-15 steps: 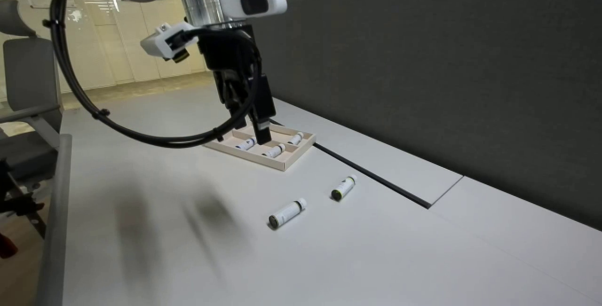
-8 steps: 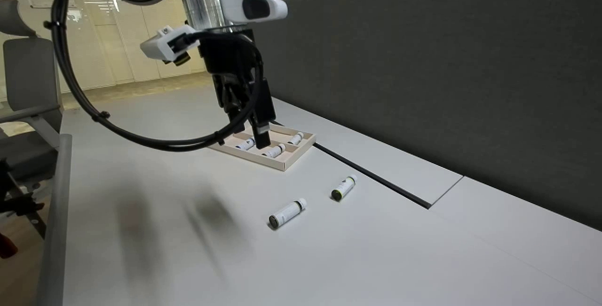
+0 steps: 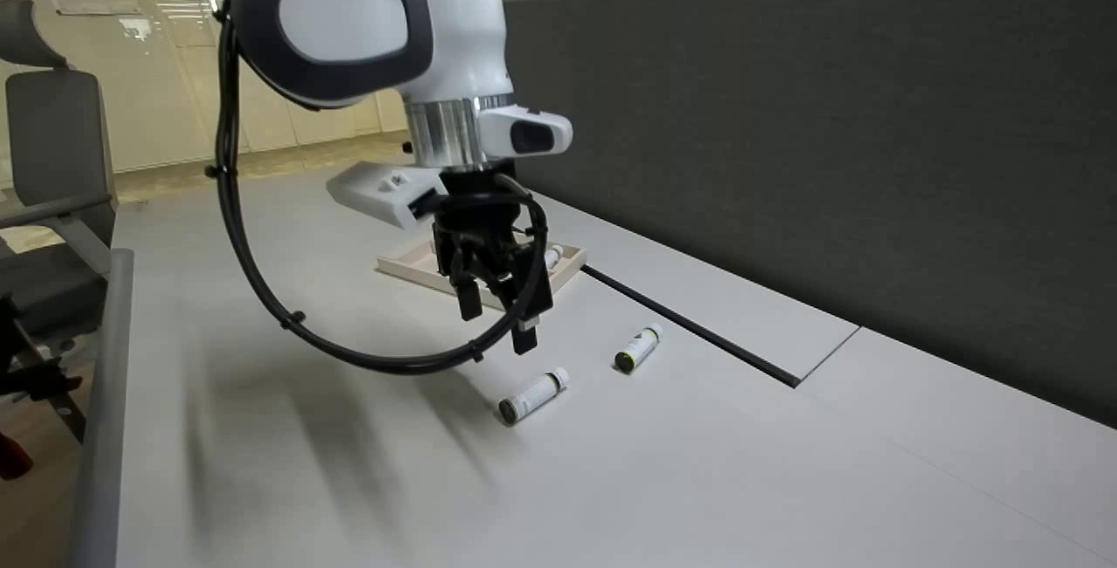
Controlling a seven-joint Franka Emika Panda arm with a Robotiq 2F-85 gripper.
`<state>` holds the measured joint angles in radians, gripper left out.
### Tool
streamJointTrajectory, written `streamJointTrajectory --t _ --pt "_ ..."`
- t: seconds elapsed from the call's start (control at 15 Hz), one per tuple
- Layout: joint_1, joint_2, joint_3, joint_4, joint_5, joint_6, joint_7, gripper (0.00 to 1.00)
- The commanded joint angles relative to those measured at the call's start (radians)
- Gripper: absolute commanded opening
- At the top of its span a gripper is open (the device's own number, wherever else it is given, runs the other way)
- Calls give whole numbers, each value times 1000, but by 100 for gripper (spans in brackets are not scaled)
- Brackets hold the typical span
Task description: Pick up one bottle from the table. put the bottle one the tray
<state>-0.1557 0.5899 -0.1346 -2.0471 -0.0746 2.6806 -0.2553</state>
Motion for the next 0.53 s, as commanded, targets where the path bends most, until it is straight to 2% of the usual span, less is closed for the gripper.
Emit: streamJointTrajectory --t 0.0,0.2,0.27,0.33,0.47 --pt "-23 105 14 94 -41 15 -19 100" --pt "-29 160 12 138 -55 20 -26 100" --pt "-38 172 19 150 -49 11 -32 75" --pt "-37 180 15 161 -48 4 -27 75" --pt "-42 188 16 178 -43 -14 -21 60"
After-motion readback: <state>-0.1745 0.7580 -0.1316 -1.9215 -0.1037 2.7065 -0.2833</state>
